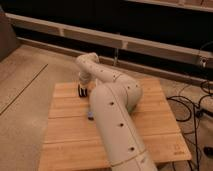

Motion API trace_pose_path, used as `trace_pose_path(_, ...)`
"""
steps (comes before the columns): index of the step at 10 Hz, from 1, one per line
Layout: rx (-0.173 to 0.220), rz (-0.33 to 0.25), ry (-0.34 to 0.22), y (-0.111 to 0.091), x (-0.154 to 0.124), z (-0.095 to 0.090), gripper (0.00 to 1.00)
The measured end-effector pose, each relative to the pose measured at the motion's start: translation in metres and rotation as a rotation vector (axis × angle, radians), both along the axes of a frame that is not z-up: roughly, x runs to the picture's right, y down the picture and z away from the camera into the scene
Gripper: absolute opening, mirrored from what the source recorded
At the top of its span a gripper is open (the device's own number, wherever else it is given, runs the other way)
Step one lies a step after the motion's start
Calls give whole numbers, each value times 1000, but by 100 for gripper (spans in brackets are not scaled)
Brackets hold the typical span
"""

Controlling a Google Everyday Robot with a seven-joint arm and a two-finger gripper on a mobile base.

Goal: Push the eraser across the table

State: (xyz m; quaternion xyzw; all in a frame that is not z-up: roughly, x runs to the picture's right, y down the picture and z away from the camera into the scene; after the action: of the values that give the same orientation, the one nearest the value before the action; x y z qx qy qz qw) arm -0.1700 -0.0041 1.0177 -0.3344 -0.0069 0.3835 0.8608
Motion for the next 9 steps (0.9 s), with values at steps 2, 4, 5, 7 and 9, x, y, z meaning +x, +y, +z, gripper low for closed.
trace_pose_path(2,-9,20,-76,0,-32,1,0)
trace_pose_path(4,-38,9,-127,9,-55,0,0)
trace_pose_path(5,-44,6,-130,10,-57,0,0)
trace_pose_path(7,-45,5,-129,12,-57,1,0)
trace_pose_path(9,-46,5,-129,13,-57,1,0)
